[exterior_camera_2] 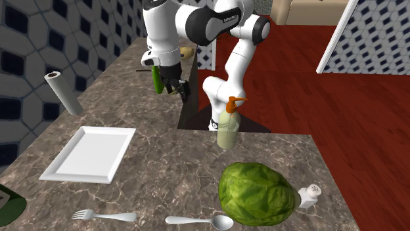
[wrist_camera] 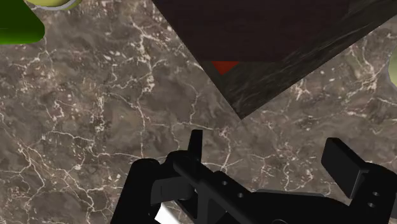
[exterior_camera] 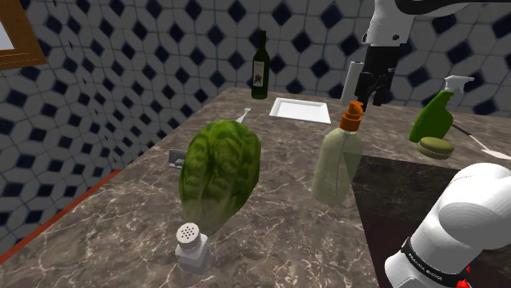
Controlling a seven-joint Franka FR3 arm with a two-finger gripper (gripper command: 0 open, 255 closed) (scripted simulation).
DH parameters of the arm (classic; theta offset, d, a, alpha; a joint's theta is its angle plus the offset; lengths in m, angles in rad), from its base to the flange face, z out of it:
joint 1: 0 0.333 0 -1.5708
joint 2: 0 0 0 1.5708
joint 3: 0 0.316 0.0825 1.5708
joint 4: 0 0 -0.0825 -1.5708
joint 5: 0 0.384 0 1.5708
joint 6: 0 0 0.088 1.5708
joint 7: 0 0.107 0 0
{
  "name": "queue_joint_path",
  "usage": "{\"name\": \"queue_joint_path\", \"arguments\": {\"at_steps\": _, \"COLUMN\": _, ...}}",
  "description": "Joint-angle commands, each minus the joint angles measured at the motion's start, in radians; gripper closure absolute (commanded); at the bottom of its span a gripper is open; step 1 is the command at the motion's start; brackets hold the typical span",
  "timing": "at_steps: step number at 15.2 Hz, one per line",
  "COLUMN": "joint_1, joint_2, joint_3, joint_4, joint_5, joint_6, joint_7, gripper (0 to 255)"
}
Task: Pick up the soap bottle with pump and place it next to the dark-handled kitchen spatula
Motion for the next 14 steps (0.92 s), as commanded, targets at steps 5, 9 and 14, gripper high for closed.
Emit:
{"name": "queue_joint_path", "arguments": {"at_steps": 5, "joint_1": 0.030, "joint_2": -0.041, "joint_3": 0.080, "joint_4": 0.018, "joint_5": 0.063, "joint_6": -0.025, "joint_7": 0.082, "gripper": 0}}
{"name": "queue_joint_path", "arguments": {"at_steps": 9, "joint_1": 0.057, "joint_2": -0.066, "joint_3": 0.161, "joint_4": 0.051, "joint_5": 0.125, "joint_6": -0.043, "joint_7": 0.165, "gripper": 0}}
{"name": "queue_joint_path", "arguments": {"at_steps": 14, "joint_1": 0.085, "joint_2": -0.074, "joint_3": 0.264, "joint_4": 0.112, "joint_5": 0.196, "joint_6": -0.059, "joint_7": 0.271, "gripper": 0}}
